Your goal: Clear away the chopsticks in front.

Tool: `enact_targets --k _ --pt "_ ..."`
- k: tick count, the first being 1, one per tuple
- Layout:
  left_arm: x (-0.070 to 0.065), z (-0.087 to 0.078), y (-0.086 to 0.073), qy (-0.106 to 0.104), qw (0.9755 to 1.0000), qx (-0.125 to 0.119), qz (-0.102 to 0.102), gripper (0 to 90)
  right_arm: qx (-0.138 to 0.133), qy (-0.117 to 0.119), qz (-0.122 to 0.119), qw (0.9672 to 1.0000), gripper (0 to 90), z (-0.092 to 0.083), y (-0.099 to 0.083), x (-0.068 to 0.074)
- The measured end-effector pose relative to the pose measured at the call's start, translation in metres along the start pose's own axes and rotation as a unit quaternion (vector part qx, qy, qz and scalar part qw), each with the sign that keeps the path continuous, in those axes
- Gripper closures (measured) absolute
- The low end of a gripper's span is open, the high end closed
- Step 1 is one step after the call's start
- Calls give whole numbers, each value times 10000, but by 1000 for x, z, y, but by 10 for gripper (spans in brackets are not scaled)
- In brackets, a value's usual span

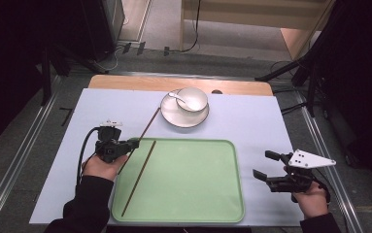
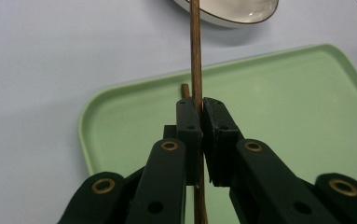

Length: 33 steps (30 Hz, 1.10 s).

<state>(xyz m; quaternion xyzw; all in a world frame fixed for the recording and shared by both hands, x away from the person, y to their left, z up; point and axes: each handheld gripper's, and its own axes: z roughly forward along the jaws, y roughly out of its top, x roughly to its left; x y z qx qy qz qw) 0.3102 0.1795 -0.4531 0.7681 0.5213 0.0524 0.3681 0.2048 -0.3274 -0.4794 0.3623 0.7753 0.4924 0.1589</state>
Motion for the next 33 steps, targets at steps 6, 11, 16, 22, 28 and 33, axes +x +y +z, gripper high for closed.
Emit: enact_targets --k 6,11,16,22,28,33 --pt "-6 -9 -10 -42 10000 45 11 867 -1 -1 -19 10000 175 0 1 1" --pt "-11 -13 -19 -77 9999 89 -31 867 6 5 -29 10000 174 0 1 1" --pt "-16 -18 -28 -78 9999 72 -58 867 6 14 -37 10000 174 1 1 1" --pt "-25 -17 -43 -100 9998 125 -79 867 10 9 -42 10000 174 1 1 1" --pt "-31 -10 -57 -40 9996 233 -144 867 5 0 -42 10000 174 0 1 1" --pt "-34 -7 -64 -4 9995 234 -213 867 9 4 -50 10000 174 0 1 1"
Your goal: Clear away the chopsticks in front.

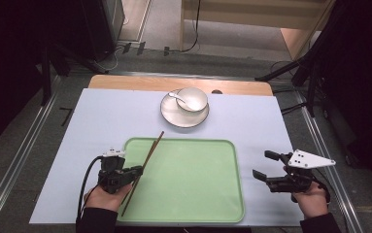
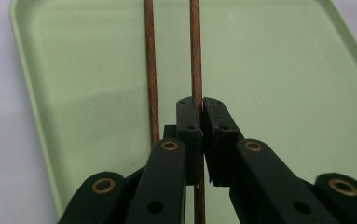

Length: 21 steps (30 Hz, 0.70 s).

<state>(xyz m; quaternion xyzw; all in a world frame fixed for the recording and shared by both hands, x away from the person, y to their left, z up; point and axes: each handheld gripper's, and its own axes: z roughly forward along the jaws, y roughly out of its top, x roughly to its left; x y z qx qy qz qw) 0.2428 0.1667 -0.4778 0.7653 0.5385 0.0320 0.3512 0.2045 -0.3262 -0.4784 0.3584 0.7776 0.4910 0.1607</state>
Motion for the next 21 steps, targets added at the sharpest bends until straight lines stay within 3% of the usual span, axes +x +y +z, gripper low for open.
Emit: enact_targets --k 8,15,21 --pt "-10 13 -13 103 9999 51 -39 867 8 14 -33 10000 174 1 0 0" --pt "-6 27 -18 250 9993 275 -67 866 7 20 -39 10000 174 1 0 0" --pt "-3 28 -19 362 9987 335 -113 864 1 22 -32 10000 174 0 0 1"
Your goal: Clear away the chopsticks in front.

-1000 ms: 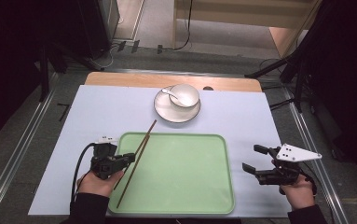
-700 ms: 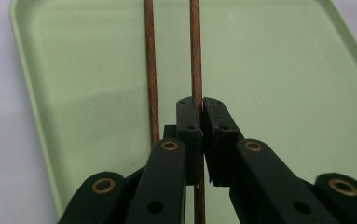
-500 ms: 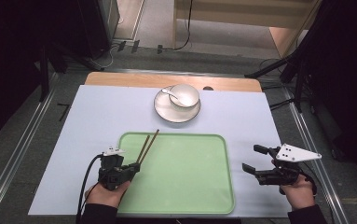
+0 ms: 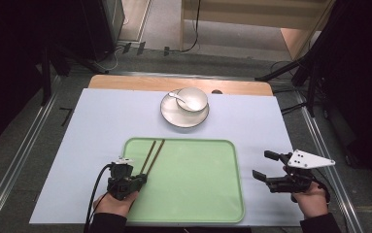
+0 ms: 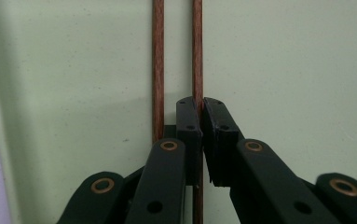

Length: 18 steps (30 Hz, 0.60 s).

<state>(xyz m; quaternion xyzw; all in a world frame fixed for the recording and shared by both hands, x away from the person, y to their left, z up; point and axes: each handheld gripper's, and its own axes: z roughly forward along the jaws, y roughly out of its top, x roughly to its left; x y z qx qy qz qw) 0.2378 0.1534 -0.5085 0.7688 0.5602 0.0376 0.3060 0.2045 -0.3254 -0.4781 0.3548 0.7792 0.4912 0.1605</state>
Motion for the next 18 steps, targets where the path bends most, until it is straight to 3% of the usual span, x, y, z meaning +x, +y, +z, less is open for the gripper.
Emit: enact_targets --k 3,11,18 --pt "0 -3 -2 97 10000 7 13 865 2 -2 1 10000 174 0 0 0" --pt "6 -9 -6 182 9996 73 -184 862 4 -23 22 10000 174 -1 0 0" --pt "7 -8 -4 54 9998 97 -172 844 -3 3 -2 10000 174 0 0 0"
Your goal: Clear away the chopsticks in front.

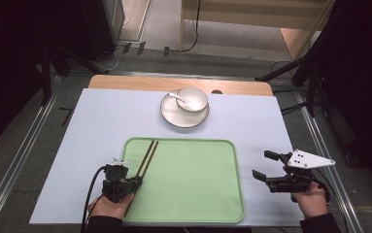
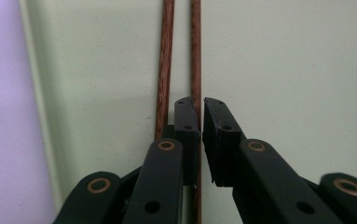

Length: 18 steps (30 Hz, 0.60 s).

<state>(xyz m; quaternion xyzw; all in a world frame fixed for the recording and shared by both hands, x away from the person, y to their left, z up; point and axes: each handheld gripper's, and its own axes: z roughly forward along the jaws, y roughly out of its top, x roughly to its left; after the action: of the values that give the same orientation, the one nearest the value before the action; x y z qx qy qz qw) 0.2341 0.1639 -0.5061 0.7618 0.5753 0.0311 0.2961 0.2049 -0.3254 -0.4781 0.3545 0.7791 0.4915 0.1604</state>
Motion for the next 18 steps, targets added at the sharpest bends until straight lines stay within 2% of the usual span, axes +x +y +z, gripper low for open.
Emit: enact_targets --k 7,10,13,16,18 --pt "0 -1 2 -87 9999 -42 41 791 8 -4 -4 10000 174 -1 -1 0" --pt "-3 -4 4 -180 9998 -81 94 748 7 1 -14 10000 174 0 -1 0" --pt "-4 -13 10 -377 9990 -195 117 727 19 4 3 10000 174 0 -1 0" --pt "-5 -21 20 -493 9977 -342 327 693 41 -5 11 10000 174 0 -1 0" --pt "-3 -25 26 -608 9960 -357 546 648 41 -9 13 10000 174 0 -1 0"
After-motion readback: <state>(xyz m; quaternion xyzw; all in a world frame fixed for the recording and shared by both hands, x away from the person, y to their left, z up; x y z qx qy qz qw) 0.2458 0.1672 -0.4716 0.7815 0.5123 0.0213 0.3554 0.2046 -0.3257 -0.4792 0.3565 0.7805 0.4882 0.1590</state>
